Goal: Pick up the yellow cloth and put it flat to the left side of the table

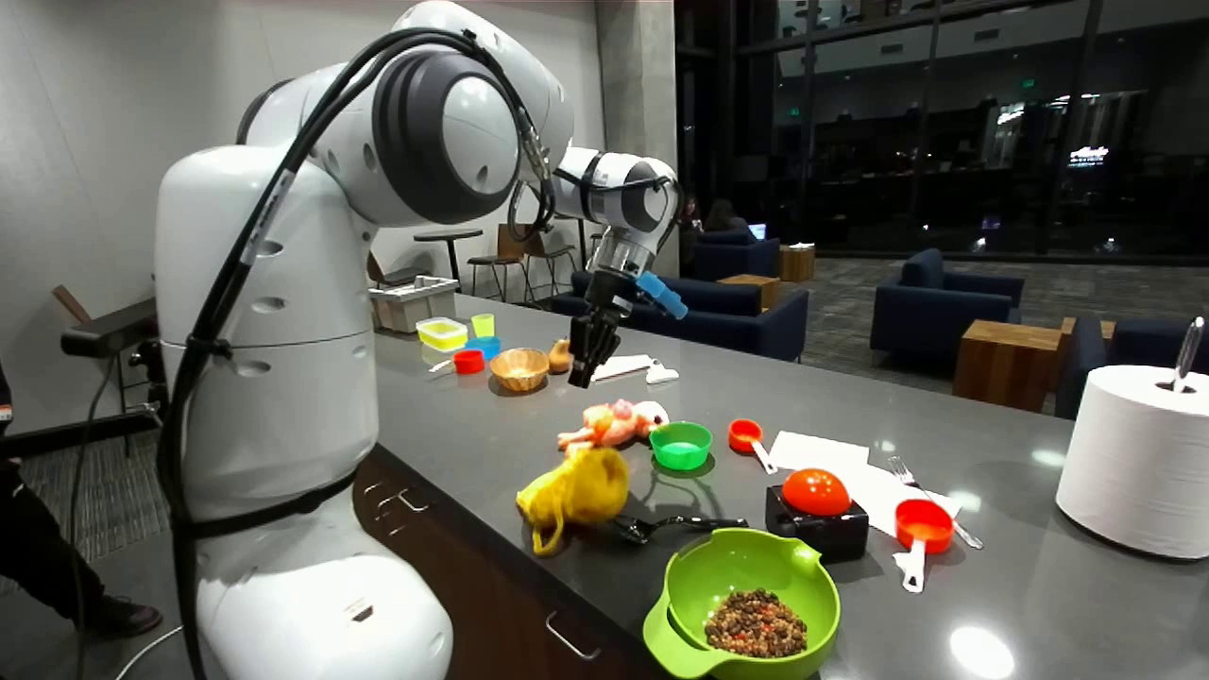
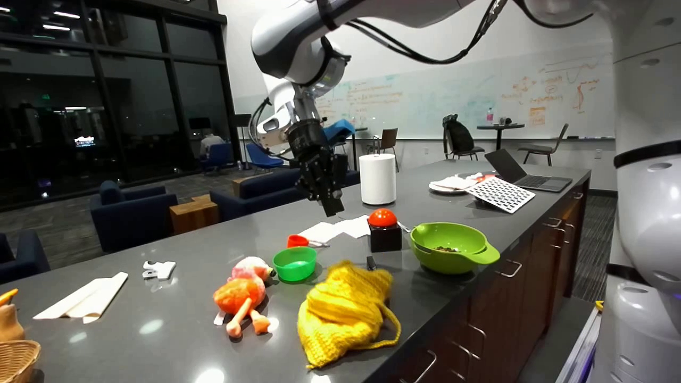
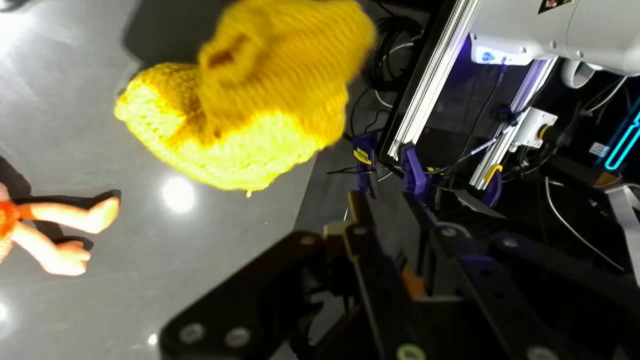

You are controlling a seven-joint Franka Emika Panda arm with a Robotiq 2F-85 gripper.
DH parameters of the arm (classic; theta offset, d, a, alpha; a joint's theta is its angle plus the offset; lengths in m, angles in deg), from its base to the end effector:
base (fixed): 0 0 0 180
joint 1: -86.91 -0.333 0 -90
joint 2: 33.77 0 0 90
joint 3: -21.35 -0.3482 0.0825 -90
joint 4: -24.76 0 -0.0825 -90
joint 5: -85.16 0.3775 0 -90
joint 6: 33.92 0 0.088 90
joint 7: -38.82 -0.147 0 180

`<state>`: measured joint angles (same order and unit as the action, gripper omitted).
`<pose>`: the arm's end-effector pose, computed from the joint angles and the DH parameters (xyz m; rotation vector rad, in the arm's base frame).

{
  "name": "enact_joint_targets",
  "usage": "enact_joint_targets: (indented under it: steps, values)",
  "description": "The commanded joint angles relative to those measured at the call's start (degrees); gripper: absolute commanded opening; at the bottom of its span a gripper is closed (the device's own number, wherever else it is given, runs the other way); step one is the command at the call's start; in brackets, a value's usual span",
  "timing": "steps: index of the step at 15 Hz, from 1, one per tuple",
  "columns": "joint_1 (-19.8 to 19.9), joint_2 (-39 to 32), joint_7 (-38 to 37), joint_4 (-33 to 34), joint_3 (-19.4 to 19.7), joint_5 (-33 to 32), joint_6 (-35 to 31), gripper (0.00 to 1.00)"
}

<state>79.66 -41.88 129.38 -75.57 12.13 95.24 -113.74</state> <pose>0.4941 0.1715 0.4576 -1.5899 -2.1301 0.3757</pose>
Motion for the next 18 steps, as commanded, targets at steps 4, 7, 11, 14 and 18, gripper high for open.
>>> enact_joint_targets:
  steps: [4,7,11,14,18]
  values:
    - [0.6,0.9,-2.9,0.4,0.5,-2.1,-0.1,0.73]
    - [1.1,3.4,-11.8,-3.1,1.2,0.9,-6.0,0.94]
    - [2.5,7.1,-18.7,-10.2,2.6,3.8,-14.4,1.00]
    - [3.7,10.5,-21.9,-16.9,4.2,5.5,-22.0,1.00]
    - [4.0,15.6,-25.7,-26.2,5.5,9.1,-33.9,1.00]
